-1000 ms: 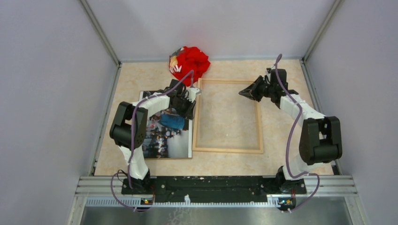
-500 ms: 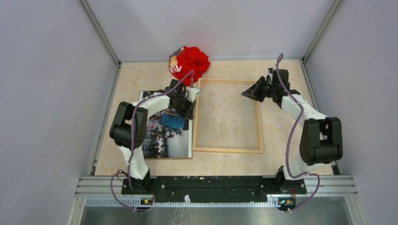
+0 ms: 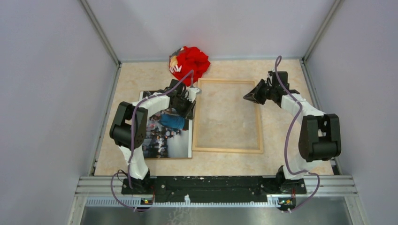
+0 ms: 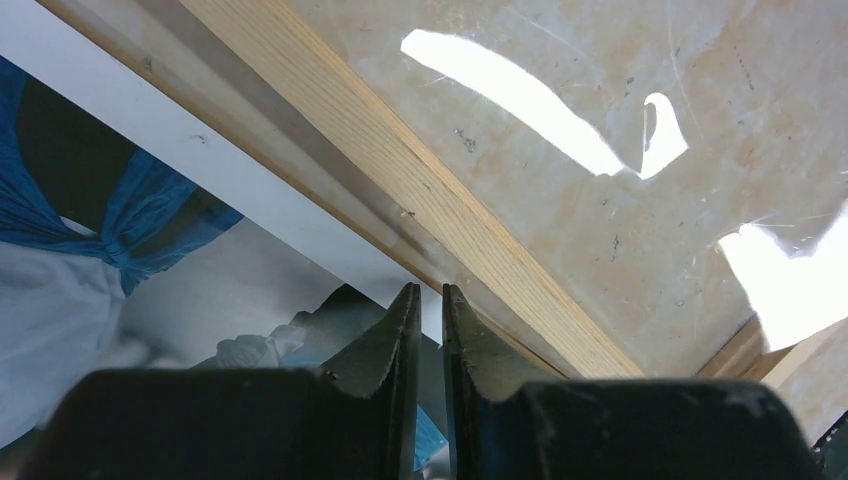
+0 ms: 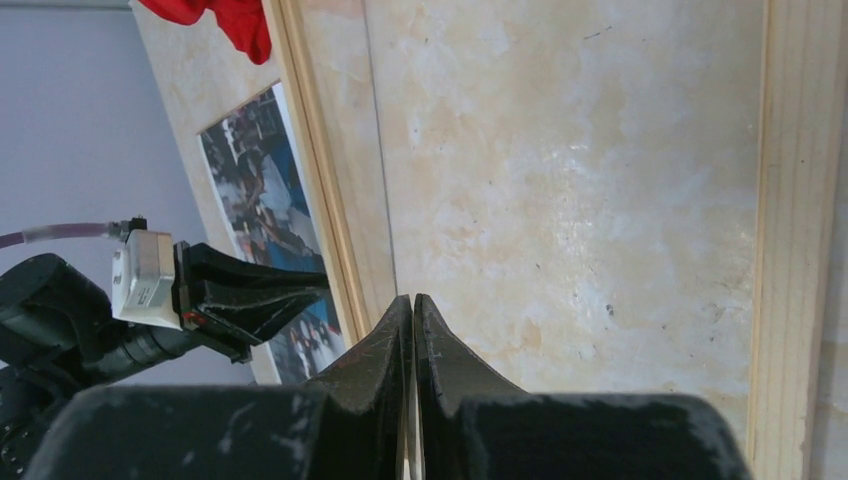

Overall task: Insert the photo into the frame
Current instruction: Place the photo frame item in the photo frame.

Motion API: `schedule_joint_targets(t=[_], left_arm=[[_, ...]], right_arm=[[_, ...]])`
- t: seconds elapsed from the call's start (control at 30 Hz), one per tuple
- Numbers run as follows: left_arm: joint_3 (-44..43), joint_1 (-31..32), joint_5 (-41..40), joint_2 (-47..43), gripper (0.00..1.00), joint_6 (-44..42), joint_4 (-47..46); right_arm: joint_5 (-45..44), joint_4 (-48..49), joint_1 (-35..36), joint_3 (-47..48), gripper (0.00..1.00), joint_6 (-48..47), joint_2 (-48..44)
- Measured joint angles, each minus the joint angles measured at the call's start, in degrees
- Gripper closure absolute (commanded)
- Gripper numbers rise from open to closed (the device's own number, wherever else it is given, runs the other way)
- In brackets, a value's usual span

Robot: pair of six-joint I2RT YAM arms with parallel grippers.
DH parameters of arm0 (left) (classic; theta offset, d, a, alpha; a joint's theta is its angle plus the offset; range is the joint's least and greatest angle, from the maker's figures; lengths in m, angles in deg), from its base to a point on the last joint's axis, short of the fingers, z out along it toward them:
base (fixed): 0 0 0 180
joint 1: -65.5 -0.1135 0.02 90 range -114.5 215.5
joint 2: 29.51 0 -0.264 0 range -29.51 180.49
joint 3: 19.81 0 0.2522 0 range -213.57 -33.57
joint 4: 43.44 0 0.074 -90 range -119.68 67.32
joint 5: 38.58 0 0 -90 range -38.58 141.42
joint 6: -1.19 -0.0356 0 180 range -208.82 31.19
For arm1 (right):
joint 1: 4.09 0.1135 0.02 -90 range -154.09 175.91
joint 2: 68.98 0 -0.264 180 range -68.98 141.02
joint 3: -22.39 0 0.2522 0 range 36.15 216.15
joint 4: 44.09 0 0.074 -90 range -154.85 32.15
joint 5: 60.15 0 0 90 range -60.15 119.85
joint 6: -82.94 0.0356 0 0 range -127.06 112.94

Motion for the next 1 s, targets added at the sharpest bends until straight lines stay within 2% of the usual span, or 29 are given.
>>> schedule_joint_targets(t=[0.4, 0.77, 0.9, 1.0], left_arm=[[0.00, 0.00, -0.02, 0.00, 0.80, 0.00, 0.00], [0.00, 0.00, -0.15, 0.00, 0.81, 0.00, -0.02], [0.00, 0.00, -0.17, 0.00, 0.81, 0.00, 0.00], [0.00, 0.00, -0.17, 0.00, 0.81, 0.00, -0.02]], right_arm=[[1.66, 2.29, -0.02, -0.33, 0.95, 0.70, 1.51], [1.97, 7.52, -0.13, -6.08, 0.94, 3.10, 1.51], [2.34, 8.17, -0.13, -6.43, 0.86, 3.43, 1.51], [2.27, 7.89, -0.13, -6.43, 0.73, 3.21, 1.51]])
